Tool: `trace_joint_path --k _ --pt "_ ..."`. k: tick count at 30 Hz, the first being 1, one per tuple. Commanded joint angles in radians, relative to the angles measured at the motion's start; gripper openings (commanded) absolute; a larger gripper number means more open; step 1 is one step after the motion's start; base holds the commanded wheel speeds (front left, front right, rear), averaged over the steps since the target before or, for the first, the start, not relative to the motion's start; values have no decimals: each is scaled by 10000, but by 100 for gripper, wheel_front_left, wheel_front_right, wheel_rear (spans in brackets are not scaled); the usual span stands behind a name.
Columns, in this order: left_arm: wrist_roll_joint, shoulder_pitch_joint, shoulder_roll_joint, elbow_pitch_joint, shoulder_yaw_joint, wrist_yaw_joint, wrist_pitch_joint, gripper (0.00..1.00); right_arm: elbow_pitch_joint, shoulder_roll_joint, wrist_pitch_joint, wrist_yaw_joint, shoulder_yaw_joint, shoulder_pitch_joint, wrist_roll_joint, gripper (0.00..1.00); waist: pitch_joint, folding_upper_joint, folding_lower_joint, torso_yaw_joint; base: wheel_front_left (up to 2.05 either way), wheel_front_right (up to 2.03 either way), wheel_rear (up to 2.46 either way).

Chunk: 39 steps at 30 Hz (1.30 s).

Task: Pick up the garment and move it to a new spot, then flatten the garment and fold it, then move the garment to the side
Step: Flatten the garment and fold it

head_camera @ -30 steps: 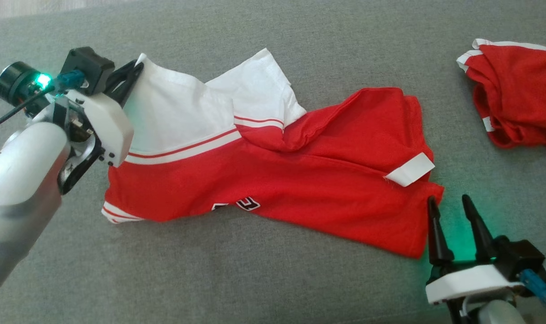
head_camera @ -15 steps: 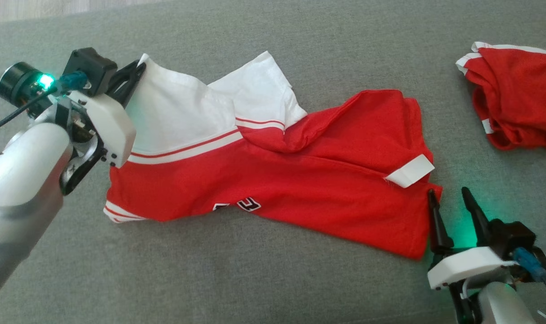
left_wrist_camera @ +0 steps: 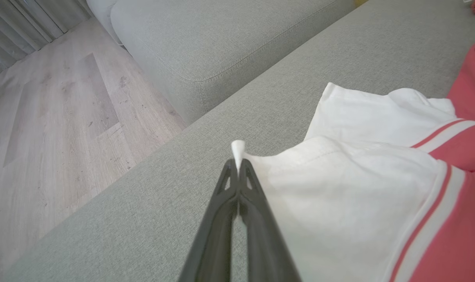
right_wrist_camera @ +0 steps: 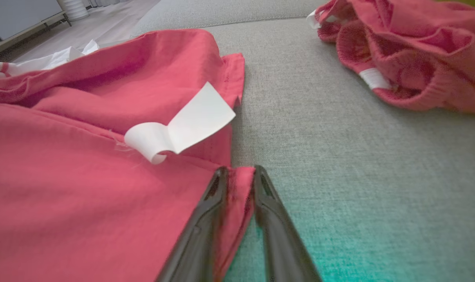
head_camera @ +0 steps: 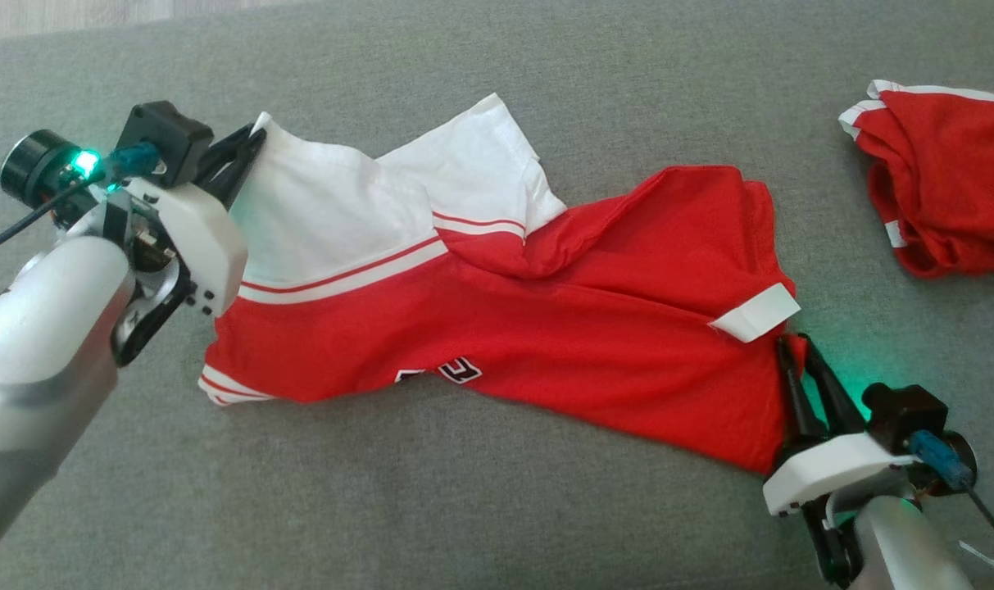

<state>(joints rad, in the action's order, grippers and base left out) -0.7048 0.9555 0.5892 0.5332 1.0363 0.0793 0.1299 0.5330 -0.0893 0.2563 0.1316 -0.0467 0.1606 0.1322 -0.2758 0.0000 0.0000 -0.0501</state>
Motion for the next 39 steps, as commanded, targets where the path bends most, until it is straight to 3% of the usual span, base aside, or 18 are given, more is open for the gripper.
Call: trace_joint_path --k 1,2,3,7,11,16,22,27,32,36,39 --pt "-58 340 398 -140 -394 -51 -45 0 -107 -194 55 -9 -243 228 49 19 6 0 0 8 0 0 0" --pt "-64 333 394 -142 -386 -55 -47 0 -77 -212 55 -9 -252 247 50 5 14 0 0 15 0 0 0" --pt "-72 325 391 -141 -380 -59 -49 0 -61 -227 55 -9 -241 258 57 0 25 0 0 19 0 0 0" --pt "-58 264 400 -105 -363 -92 -199 0 -103 -274 55 -9 -116 162 43 0 152 0 0 21 0 0 0" --pt "214 50 364 -20 -359 -312 -1084 0 -629 -303 55 -9 202 -318 -148 0 817 0 0 16 0 0 0" --pt "226 -390 375 -401 -662 -745 -2414 0 -2249 -477 55 -9 705 -1151 -447 0 1785 0 0 -19 0 0 0" --pt "505 -439 815 -1663 -1012 -1280 -3312 0 -4431 -906 50 -9 1568 -1580 -674 0 2643 0 0 -24 0 0 0" --pt "1082 -116 1295 -3041 -1408 -1876 -3677 0 -5899 -1531 -452 -9 1984 -1046 -727 0 3037 0 0 -12 0 0 0" --pt "1967 634 1712 -4289 -2009 -2349 -3868 0 -7271 -2645 -1429 -9 2087 252 -535 0 3222 0 0 119 0 0 0" --pt "2213 1146 1794 -4490 -2282 -2361 -3889 0 -7509 -3197 -1827 -9 2004 1057 -411 0 3191 0 0 211 0 0 0" --pt "2227 1752 1738 -4370 -2501 -2137 -3896 0 -7327 -3645 -2178 -9 1725 2002 -222 0 2997 0 0 267 0 0 0"
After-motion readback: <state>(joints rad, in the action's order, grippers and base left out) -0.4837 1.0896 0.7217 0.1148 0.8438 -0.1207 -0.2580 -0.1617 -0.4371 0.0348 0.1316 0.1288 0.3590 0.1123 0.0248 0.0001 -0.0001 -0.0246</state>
